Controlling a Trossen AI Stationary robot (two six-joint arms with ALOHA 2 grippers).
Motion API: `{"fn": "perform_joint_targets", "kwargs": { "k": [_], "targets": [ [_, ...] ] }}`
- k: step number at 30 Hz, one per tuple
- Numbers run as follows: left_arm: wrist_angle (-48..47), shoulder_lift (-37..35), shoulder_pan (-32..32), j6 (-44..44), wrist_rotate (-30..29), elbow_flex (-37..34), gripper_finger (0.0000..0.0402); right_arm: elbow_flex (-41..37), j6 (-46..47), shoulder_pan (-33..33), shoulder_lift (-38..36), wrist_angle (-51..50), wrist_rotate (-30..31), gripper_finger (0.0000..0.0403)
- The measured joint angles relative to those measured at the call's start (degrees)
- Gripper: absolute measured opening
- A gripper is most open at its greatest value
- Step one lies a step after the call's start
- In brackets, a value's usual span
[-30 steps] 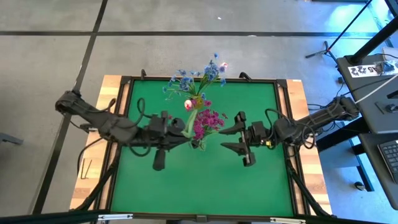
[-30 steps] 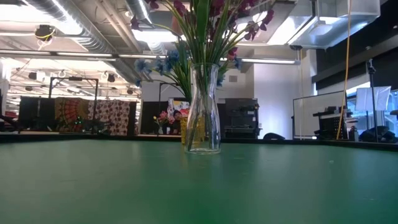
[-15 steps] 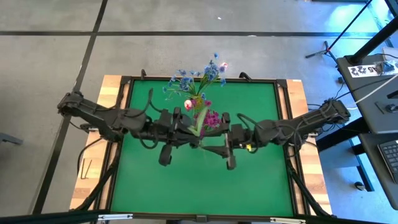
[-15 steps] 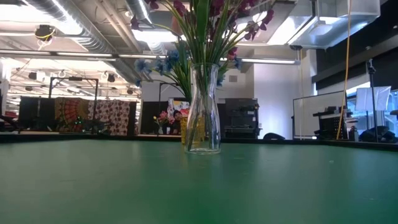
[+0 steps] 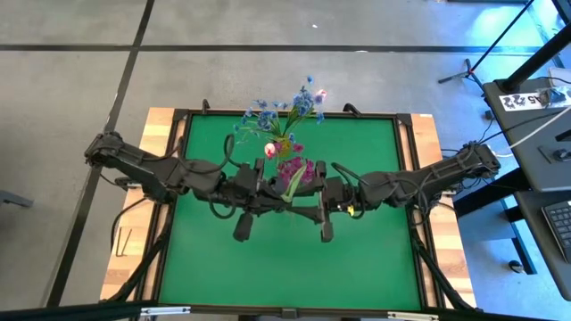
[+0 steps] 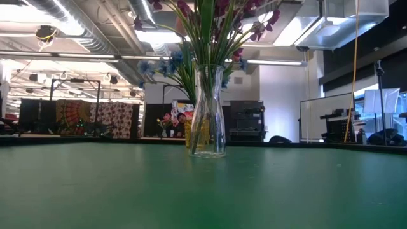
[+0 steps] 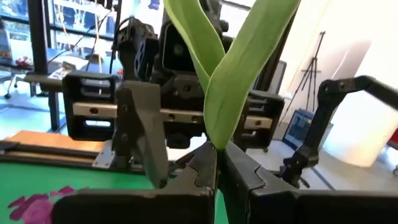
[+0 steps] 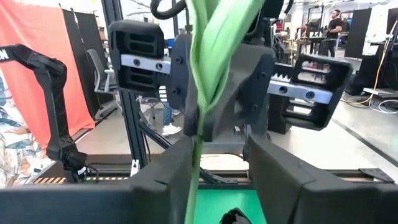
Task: Sort flowers into vase by color
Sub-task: Put the black flower into the transparent vase
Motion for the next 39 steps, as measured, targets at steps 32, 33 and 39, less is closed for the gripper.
{"fn": "perform_joint_targets", "kwargs": {
  "k": [32, 33, 39],
  "targets": [
    [-0.3, -0.1, 0.0, -1.2, -2.3, 0.0, 0.0094, 0.0, -1.2, 0.0, -2.8, -5.7, 2.5, 0.0005],
    [-0.4, -0.2, 0.0, -0.9, -2.3, 0.0, 0.0100, 0.0, -1.5, 0.0, -3.3, -6.4, 2.6, 0.0005],
    [-3.3, -3.8, -0.2, 0.2, -4.2, 0.0, 0.0124, -0.1, -1.9, 0.6, -6.2, -11.0, 3.3, 0.0004]
  ]
}}
